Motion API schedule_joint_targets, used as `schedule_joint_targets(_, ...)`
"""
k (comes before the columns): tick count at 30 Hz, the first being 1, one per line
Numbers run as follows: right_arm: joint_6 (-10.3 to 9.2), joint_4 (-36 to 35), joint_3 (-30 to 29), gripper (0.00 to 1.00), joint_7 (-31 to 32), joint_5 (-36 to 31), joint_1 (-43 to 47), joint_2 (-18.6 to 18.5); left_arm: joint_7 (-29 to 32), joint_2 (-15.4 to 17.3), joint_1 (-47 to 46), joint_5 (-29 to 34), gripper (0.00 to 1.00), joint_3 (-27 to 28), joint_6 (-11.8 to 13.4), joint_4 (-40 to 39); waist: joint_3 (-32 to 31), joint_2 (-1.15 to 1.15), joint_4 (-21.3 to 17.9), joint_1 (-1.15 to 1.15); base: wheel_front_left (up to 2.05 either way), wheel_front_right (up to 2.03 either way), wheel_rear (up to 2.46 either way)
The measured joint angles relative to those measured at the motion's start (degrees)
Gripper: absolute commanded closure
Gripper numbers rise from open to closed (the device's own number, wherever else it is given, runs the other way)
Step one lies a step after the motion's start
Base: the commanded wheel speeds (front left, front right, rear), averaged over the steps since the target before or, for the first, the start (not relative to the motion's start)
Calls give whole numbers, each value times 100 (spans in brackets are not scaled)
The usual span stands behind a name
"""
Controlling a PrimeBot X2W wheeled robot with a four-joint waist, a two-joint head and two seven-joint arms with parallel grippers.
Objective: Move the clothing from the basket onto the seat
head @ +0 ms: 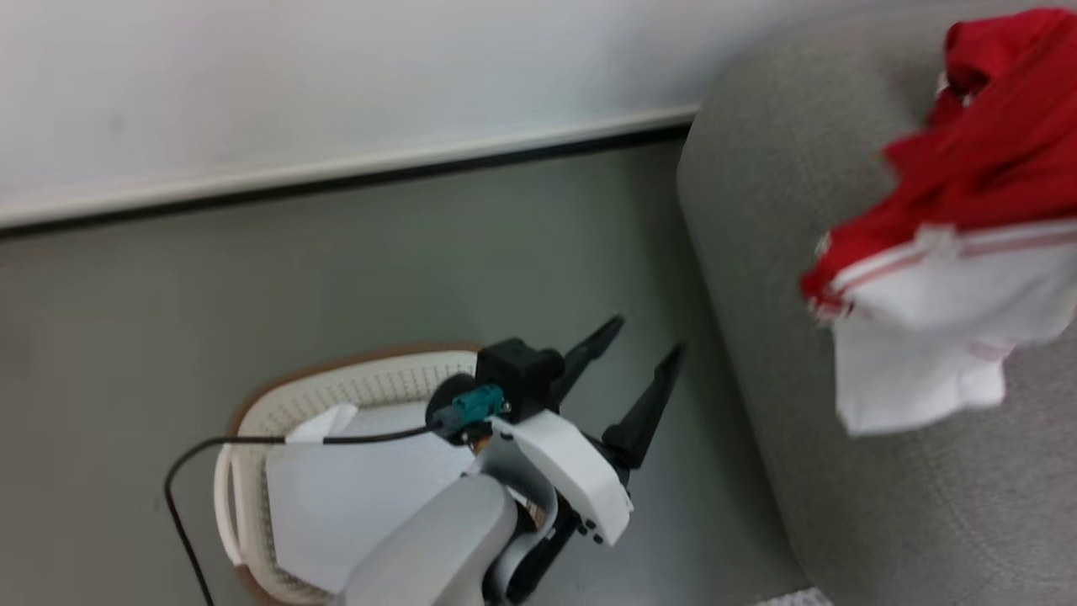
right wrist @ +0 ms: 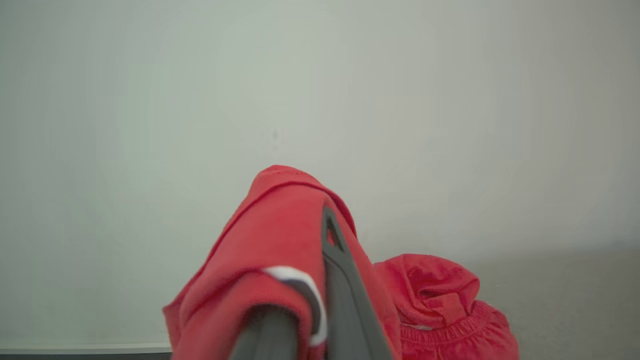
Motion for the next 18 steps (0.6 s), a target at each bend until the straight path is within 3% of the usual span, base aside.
schedule_joint_targets(9,0,934,-894,100,758,36,-2111,-999,-13,215,-485,219,0,180,142,-309,1030,0,418,1,0,0,0)
schedule_joint_targets(14,0,1678,-1422,100,1095,-269,-3173,-1696,15,347,-576,271,0,211,212,-527,1404,0,722,0,0,0,0)
schedule_joint_targets(18,1,2396,-1659,100,1135,-676,-3544,-1913,55,380,-570,293,0,200,282,-703,1662,0,948,0,0,0,0)
